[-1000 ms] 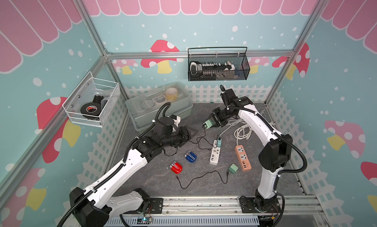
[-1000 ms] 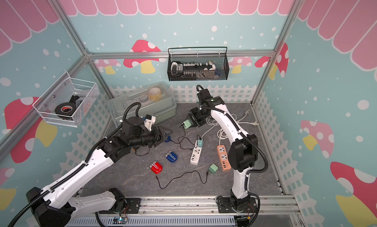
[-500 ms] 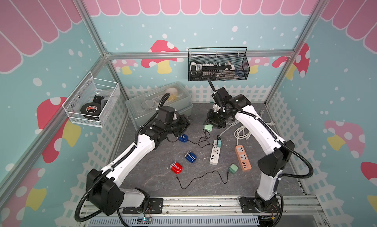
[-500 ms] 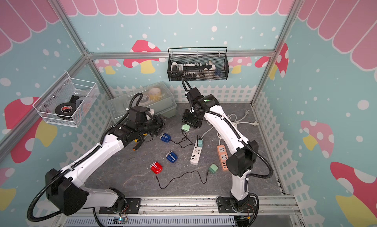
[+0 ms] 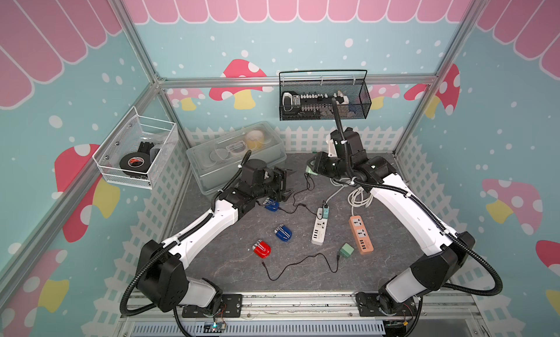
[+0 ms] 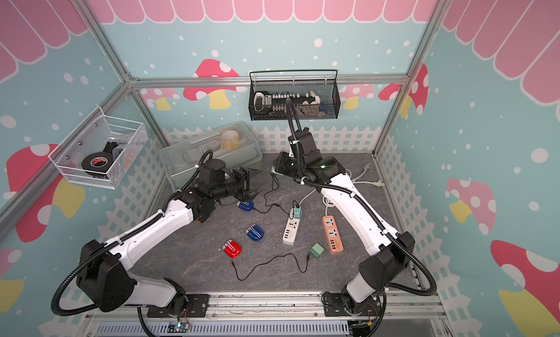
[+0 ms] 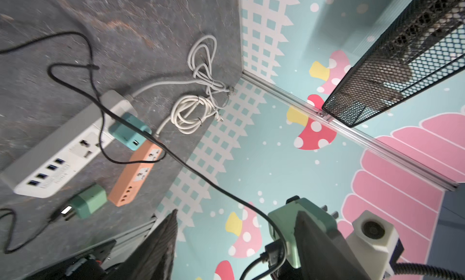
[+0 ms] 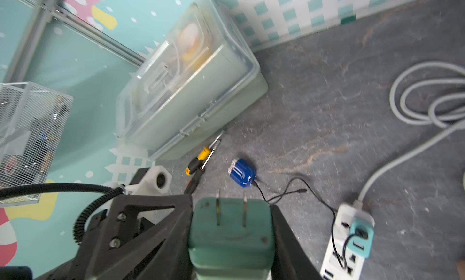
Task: Charge the electric shaver
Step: Adjust the charging cable at the plug.
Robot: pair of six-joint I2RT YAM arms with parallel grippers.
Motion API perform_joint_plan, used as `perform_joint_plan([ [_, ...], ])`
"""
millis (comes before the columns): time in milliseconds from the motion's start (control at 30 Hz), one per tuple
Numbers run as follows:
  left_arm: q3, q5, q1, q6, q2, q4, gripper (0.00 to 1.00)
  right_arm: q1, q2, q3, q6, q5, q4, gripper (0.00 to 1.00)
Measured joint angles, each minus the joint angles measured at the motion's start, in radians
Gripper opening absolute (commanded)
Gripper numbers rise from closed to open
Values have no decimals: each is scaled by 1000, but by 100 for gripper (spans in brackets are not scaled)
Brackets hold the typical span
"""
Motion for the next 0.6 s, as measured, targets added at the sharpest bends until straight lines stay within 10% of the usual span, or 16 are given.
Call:
perform_joint_plan([
  [600, 110, 28, -29, -208, 136, 146, 73, 12, -98, -132, -166, 61, 222, 0],
])
